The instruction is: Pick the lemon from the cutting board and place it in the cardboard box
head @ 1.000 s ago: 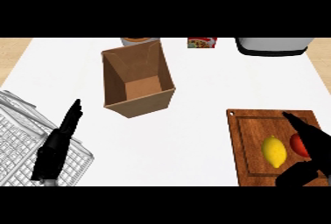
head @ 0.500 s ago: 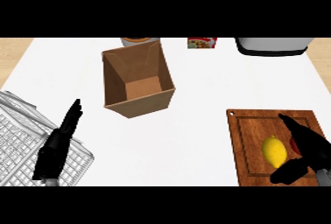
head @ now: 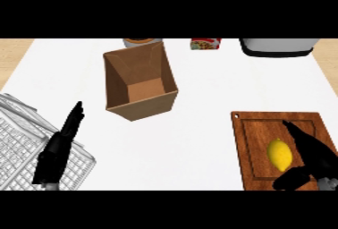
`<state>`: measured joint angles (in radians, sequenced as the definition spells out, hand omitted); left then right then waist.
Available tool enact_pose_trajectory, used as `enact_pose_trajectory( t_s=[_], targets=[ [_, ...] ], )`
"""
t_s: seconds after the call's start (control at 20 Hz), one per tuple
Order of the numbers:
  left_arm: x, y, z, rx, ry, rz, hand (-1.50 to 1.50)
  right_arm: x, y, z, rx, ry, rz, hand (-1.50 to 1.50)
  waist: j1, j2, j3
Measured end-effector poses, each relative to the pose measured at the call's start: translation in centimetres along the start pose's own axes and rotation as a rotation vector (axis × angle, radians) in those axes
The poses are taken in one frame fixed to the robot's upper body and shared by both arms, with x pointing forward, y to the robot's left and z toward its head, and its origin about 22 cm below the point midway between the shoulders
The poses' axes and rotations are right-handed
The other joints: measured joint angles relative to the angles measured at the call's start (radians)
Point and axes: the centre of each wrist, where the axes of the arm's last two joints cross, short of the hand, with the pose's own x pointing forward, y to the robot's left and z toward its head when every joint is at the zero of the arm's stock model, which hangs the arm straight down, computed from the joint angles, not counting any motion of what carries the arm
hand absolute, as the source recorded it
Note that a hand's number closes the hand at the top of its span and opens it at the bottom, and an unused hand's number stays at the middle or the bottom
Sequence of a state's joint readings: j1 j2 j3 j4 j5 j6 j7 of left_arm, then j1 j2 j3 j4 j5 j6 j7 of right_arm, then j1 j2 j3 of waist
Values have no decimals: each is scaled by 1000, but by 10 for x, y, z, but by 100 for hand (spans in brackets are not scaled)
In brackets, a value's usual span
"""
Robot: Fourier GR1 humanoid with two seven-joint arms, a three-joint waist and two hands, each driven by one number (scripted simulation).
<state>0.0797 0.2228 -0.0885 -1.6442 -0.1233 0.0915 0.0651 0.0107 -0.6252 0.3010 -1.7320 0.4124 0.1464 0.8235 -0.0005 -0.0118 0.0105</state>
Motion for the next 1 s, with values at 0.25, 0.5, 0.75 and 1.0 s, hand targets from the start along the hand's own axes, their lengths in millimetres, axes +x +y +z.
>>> enact_pose_trajectory(
  t_s=[0.25, 0.5, 0.75, 1.0],
  targets=[
    [3, -2, -1, 20, 11, -2, 0, 3, 3, -3, 4, -1, -3, -150, 2, 1, -3],
    [1, -1, -1, 6, 5, -3, 0, 2, 15, -8, 6, 2, -3, -150, 2, 0, -2],
    [1, 2, -1, -17, -4, -4, 0, -3, 13, -15, 22, 8, 28, -150, 1, 0, -3],
    [1, 2, -2, -25, -7, -8, 0, -3, 21, -18, 36, -13, 10, 150, 2, -2, -7]
  ],
)
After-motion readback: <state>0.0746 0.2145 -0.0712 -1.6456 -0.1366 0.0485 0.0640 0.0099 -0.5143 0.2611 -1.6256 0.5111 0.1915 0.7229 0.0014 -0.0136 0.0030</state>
